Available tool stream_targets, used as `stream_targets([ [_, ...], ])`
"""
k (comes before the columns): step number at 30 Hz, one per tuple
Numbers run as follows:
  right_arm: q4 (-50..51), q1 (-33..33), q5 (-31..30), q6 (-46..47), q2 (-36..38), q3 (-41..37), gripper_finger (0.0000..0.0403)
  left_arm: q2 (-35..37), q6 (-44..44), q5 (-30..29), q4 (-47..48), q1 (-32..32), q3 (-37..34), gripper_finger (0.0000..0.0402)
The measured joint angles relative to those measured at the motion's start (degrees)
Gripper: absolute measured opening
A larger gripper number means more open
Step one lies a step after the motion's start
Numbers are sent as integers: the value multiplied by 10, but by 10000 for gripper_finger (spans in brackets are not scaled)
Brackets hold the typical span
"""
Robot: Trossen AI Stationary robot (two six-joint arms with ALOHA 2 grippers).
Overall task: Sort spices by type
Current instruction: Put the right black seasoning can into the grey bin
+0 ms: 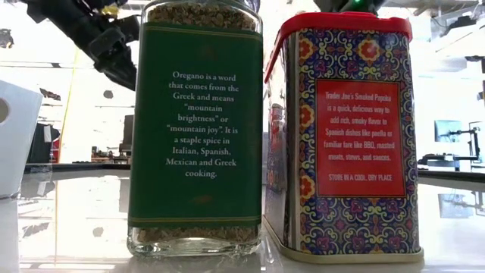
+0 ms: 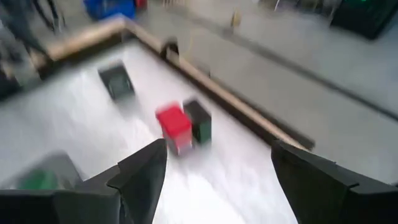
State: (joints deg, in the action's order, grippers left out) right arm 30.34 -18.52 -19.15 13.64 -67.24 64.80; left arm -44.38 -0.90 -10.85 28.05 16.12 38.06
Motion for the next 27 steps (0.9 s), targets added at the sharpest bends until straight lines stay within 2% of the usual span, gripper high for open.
stream_targets([
  [4, 84, -38, 45, -37, -55, 56, 305, 7, -3, 0, -2, 6, 0, 278],
  [11, 158, -82, 114, -139, -125, 127, 296, 7, 1, 19, -6, 6, 0, 278],
  [16, 277, -118, 129, -272, -179, 156, 296, 7, 9, 20, -6, 6, 0, 278],
  [20, 365, -151, 131, -342, -227, 156, 296, 7, 16, 20, -6, 6, 0, 278],
  [27, 411, -189, 126, -425, -296, 156, 296, 6, 21, 20, -6, 6, 0, 278],
])
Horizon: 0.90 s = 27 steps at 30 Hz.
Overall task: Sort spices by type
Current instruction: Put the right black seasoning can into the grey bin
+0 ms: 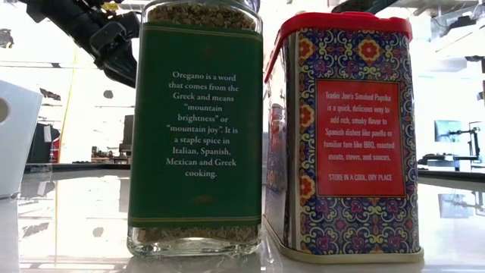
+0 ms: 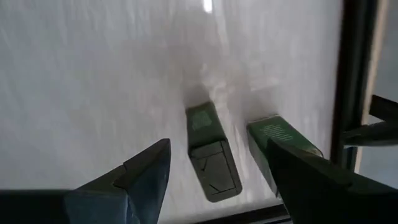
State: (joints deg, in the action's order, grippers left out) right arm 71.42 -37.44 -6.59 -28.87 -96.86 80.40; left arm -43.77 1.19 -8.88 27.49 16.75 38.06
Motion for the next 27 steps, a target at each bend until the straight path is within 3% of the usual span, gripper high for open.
stream_targets([
  [10, 0, -2, -28, -90, -17, -30, 296, -1, 17, -4, 0, 0, 0, 278],
  [23, -63, -1, -70, -106, -16, -114, 287, -1, 18, -8, 0, 0, 0, 278],
  [27, -59, -1, -70, -102, -16, -114, 261, -1, 41, -8, -1, 0, 0, 278],
])
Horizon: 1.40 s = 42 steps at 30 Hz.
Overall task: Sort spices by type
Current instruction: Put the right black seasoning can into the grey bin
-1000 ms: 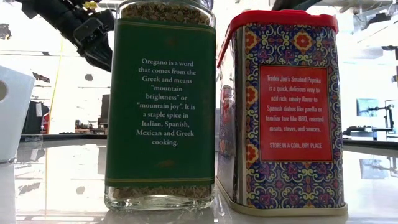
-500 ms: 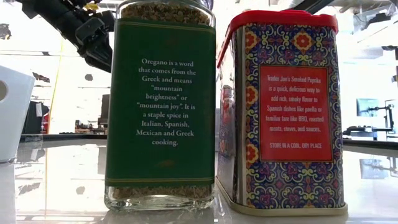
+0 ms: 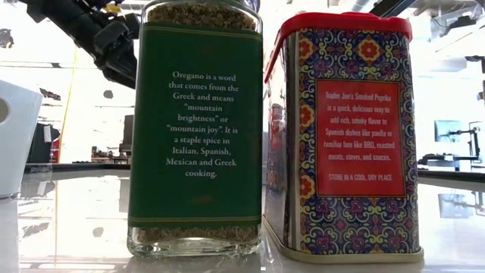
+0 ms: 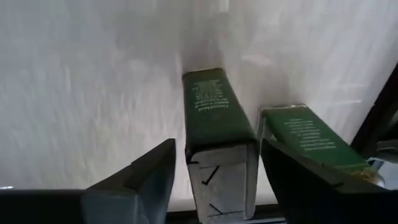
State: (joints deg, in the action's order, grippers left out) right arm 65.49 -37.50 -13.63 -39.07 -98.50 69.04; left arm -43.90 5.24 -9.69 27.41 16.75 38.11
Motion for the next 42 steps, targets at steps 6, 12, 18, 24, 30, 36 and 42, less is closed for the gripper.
stream_targets([
  [6, 14, 0, 0, 16, 0, 0, 148, 0, 62, 0, 0, 0, 0, 278],
  [12, 65, 27, 0, 90, 0, 27, 147, 0, 35, 0, 0, 0, 0, 278],
  [18, 149, 86, 9, 186, 0, 128, 147, 0, 34, 0, 0, 0, 0, 278],
  [24, 204, 156, 61, 289, 0, 273, 147, -3, 54, 0, -17, 0, 0, 278],
  [30, 197, 235, 78, 355, -10, 401, 147, -3, 90, 0, -17, 0, 0, 278],
  [36, 188, 295, 79, 405, -68, 487, 147, -9, 53, 35, -50, -4, 0, 277],
  [42, 178, 334, 95, 413, -146, 557, 147, -54, 27, 66, -115, -49, 12, 276],
])
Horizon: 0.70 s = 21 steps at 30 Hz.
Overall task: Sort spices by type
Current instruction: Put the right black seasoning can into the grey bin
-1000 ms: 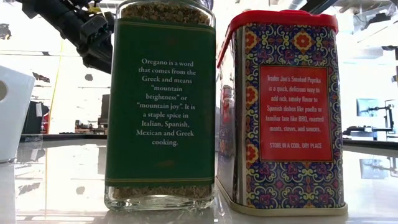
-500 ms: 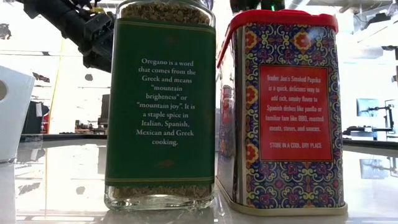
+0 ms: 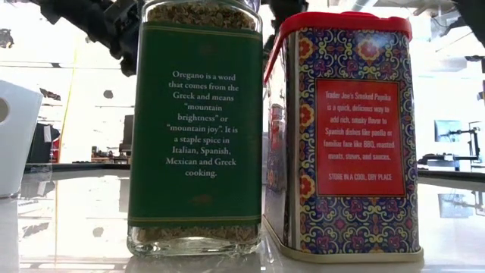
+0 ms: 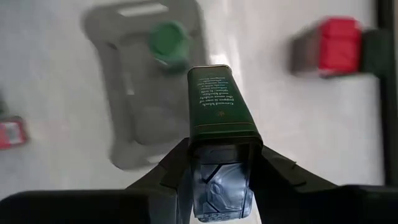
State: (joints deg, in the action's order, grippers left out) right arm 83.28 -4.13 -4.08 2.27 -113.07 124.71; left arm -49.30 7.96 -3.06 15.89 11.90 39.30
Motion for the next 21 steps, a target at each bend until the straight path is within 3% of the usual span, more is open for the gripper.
stream_targets([
  [9, -3, 15, 15, 14, -67, 101, 147, -125, -43, -6, -3, -45, 115, 276],
  [21, -20, 16, 25, 18, -69, 100, 147, -281, -51, 3, 31, -65, 268, 251],
])
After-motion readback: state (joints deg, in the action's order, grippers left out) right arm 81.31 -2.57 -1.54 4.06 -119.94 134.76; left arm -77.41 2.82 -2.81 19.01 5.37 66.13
